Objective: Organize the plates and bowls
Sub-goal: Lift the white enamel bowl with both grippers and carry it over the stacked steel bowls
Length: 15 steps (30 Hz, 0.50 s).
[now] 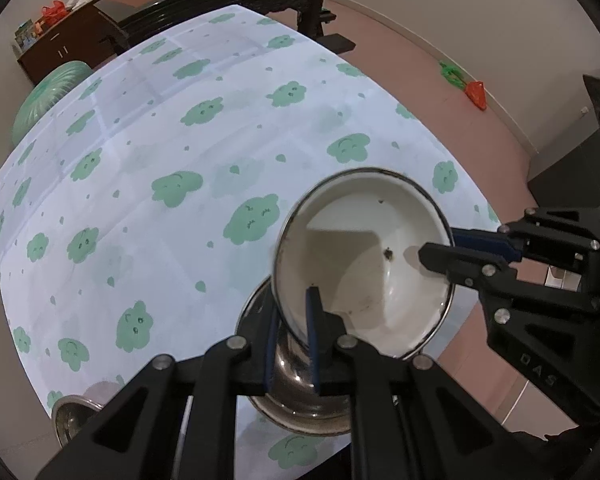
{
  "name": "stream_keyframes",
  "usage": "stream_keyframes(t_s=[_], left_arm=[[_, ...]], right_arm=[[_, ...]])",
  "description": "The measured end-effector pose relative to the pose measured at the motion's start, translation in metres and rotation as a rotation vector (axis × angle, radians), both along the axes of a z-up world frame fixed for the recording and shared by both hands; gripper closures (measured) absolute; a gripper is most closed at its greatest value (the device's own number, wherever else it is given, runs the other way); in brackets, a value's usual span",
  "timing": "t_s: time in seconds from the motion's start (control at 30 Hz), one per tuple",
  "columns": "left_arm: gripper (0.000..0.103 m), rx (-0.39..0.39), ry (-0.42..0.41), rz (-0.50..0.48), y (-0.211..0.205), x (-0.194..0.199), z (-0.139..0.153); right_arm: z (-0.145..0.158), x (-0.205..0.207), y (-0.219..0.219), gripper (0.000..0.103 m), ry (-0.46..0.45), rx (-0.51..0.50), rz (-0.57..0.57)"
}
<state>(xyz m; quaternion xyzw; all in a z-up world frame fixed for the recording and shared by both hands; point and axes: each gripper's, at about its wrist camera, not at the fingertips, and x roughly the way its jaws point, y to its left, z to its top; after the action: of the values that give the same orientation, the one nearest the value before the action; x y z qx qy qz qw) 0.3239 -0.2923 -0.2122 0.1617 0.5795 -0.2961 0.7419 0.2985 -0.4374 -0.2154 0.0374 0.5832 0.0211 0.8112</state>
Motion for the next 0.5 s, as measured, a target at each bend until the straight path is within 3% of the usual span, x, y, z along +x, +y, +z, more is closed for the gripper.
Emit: stream_keyframes(t_s=[0.5], left_arm=[[0.093,0.017,0.017,0.013,0.014,-0.021,-0.008]], right_arm=[[-0.006,-0.017,0.016,0.091,0.03,-0.005,0.03]])
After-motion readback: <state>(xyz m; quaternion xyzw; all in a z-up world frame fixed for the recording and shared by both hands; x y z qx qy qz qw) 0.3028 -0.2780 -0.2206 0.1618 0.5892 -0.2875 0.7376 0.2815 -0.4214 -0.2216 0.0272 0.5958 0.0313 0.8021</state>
